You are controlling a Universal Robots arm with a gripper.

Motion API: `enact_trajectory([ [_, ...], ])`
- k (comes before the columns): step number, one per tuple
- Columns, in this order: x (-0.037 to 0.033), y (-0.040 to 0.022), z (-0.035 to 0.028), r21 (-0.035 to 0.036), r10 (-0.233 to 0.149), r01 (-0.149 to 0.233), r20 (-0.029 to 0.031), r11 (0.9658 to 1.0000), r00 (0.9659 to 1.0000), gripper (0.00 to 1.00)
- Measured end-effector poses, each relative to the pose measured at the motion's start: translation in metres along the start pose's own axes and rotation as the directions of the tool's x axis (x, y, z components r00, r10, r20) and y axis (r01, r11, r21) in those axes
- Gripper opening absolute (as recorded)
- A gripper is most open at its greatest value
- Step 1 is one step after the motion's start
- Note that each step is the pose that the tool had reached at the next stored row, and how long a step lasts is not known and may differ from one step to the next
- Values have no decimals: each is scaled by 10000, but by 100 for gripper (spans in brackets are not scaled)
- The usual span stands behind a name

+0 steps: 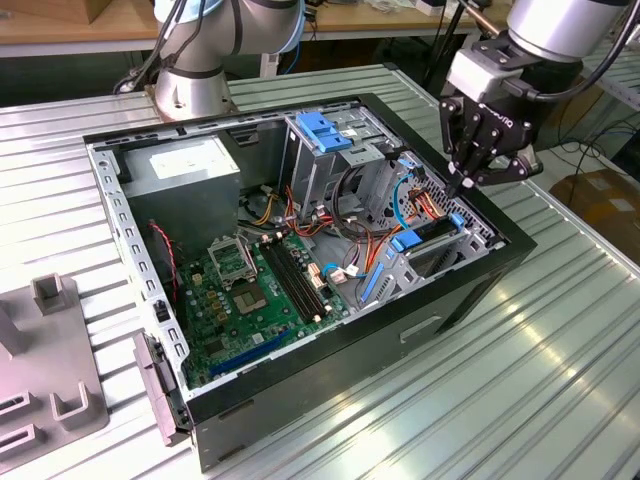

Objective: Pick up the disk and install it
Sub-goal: 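Insert the second disk wire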

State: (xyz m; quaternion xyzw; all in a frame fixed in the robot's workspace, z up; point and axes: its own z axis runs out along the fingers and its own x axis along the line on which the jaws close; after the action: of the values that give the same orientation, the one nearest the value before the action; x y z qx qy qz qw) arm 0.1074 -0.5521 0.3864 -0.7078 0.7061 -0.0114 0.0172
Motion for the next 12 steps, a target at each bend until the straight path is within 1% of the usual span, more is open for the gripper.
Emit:
enact_trajectory([
  [1, -8, 16, -1, 0, -4, 4, 1, 10000, 10000, 10],
  [4, -24, 40, -2, 0, -12, 12, 2, 10000, 10000, 10],
  [5, -40, 49, -3, 0, -17, 17, 2, 10000, 10000, 10],
  [7, -116, 55, -2, -1, -34, 34, 4, 10000, 10000, 10],
  [8, -165, 56, -1, 0, -41, 41, 4, 10000, 10000, 10],
  [9, -184, 57, -1, 0, -44, 44, 5, 10000, 10000, 10],
  [12, -275, 63, -1, 0, -49, 49, 4, 10000, 10000, 10],
])
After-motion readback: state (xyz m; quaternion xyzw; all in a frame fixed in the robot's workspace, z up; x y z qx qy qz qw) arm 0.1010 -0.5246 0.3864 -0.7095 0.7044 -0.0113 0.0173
